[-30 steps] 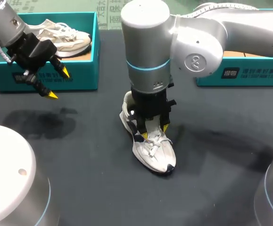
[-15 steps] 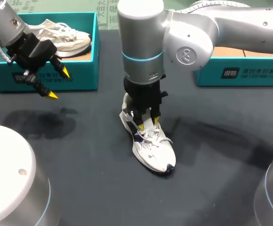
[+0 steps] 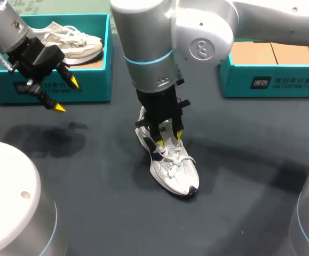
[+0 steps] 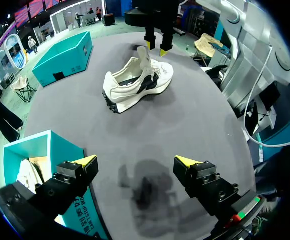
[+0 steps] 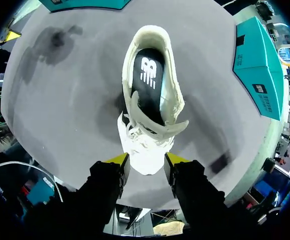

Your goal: Take the shoe out of the shoebox, open the shoe tongue, remove and reinsert the insole, then place the shoe into the shoebox

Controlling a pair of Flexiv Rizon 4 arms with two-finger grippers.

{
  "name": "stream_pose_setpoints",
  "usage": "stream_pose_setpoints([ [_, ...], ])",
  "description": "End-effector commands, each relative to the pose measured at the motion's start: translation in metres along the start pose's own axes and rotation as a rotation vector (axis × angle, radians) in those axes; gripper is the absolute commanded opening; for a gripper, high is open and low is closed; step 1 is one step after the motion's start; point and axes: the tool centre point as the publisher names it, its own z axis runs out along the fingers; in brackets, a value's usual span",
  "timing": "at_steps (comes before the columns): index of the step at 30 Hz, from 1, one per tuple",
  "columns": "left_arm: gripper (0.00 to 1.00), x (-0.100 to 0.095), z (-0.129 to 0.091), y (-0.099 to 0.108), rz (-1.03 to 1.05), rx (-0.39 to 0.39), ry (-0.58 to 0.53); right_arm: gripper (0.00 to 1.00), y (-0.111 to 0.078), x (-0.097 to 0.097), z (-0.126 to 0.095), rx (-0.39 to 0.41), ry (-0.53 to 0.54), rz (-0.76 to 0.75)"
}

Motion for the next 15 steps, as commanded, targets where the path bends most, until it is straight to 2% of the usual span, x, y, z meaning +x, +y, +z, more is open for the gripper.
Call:
stream_pose_setpoints([
  [1,1.0,0.0,0.0,0.0,0.0,-0.003,0.0,0.48,-0.012,-0.001,0.007,0.007,0.006,0.038],
  [3,1.0,0.0,0.0,0.0,0.0,-0.003,0.0,0.47,-0.017,-0.003,0.011,0.011,0.015,0.057],
  [6,1.0,0.0,0.0,0.0,0.0,-0.003,0.0,0.47,-0.013,-0.004,0.017,0.008,0.023,0.052],
  [10,1.0,0.0,0.0,0.0,0.0,-0.003,0.0,0.45,0.005,-0.005,0.026,-0.005,0.022,0.03],
  [15,1.0,0.0,0.0,0.0,0.0,-0.003,0.0,0.36,0.029,-0.006,0.033,-0.031,0.031,-0.024],
])
